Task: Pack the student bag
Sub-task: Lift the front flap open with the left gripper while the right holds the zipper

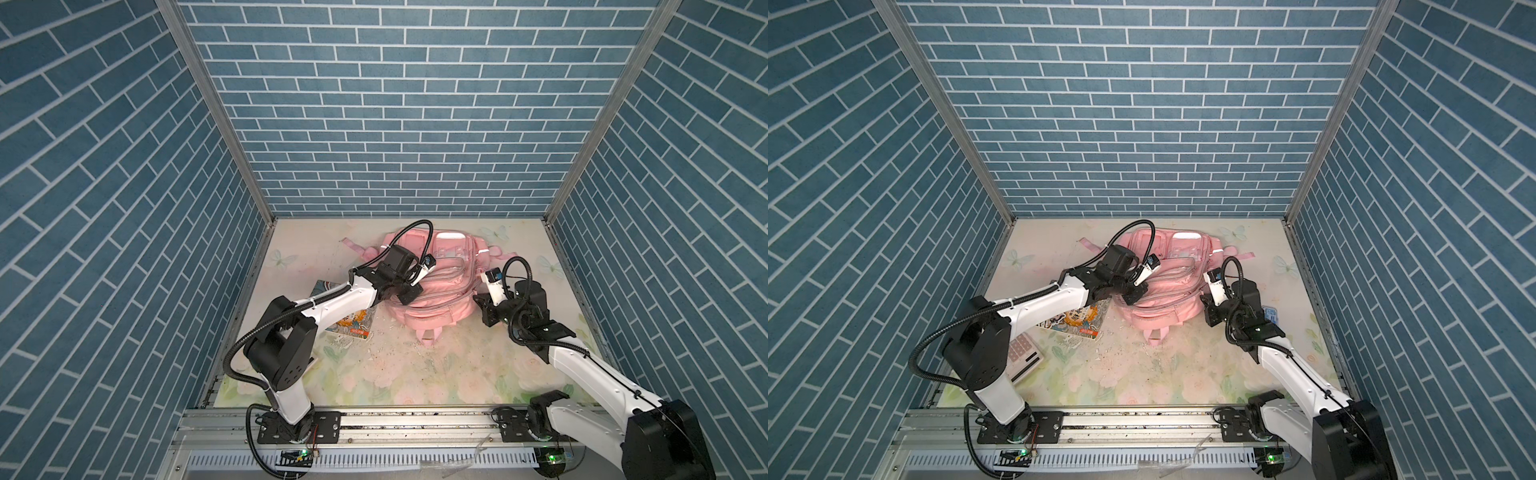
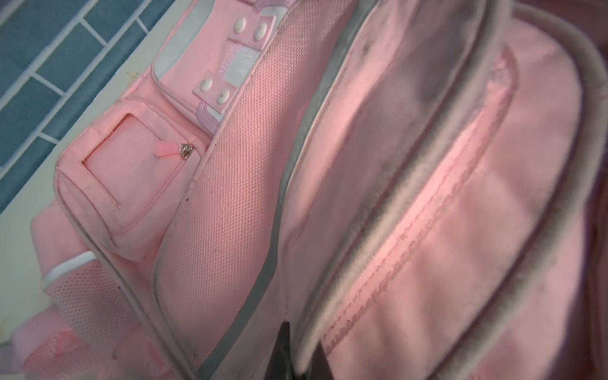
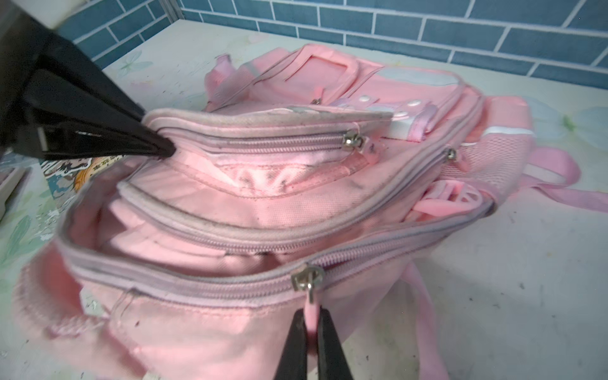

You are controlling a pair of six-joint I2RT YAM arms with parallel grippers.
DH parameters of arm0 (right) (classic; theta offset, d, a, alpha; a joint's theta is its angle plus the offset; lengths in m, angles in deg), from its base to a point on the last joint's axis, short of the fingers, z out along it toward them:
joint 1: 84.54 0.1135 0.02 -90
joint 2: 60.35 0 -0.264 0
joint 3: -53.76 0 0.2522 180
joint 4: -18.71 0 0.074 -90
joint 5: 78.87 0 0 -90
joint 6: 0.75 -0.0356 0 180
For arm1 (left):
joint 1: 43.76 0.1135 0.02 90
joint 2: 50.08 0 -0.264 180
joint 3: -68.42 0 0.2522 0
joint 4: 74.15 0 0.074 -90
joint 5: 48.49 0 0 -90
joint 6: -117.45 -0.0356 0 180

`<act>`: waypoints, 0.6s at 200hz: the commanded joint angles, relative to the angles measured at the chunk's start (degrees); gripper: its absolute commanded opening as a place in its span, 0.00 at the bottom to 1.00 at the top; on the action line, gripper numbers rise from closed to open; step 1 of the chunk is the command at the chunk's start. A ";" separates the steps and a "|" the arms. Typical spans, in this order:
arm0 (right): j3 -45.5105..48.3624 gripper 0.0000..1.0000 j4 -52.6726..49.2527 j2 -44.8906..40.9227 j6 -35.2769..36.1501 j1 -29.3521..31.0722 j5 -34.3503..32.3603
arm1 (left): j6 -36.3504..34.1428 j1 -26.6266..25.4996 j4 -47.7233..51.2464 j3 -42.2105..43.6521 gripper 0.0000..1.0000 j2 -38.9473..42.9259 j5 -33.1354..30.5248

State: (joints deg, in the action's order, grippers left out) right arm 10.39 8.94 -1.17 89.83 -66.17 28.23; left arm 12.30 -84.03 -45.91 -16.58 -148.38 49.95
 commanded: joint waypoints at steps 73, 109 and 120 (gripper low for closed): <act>-5.75 0.00 -6.19 -4.91 8.61 1.55 11.11 | 23.97 -0.91 4.36 -16.63 0.00 -3.03 -3.11; -4.83 0.00 -6.98 -7.76 8.39 5.83 13.60 | 29.30 0.37 4.84 -18.79 0.00 -3.98 -3.56; -5.02 0.00 -7.43 -7.43 7.81 5.91 12.62 | 30.47 0.39 5.11 -19.01 0.00 -3.84 -2.67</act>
State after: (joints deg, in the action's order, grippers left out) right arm 5.19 2.68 -7.75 95.31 -61.62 36.65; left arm 36.19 -84.22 -36.64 -32.36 -152.57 47.11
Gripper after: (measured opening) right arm 0.078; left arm 0.081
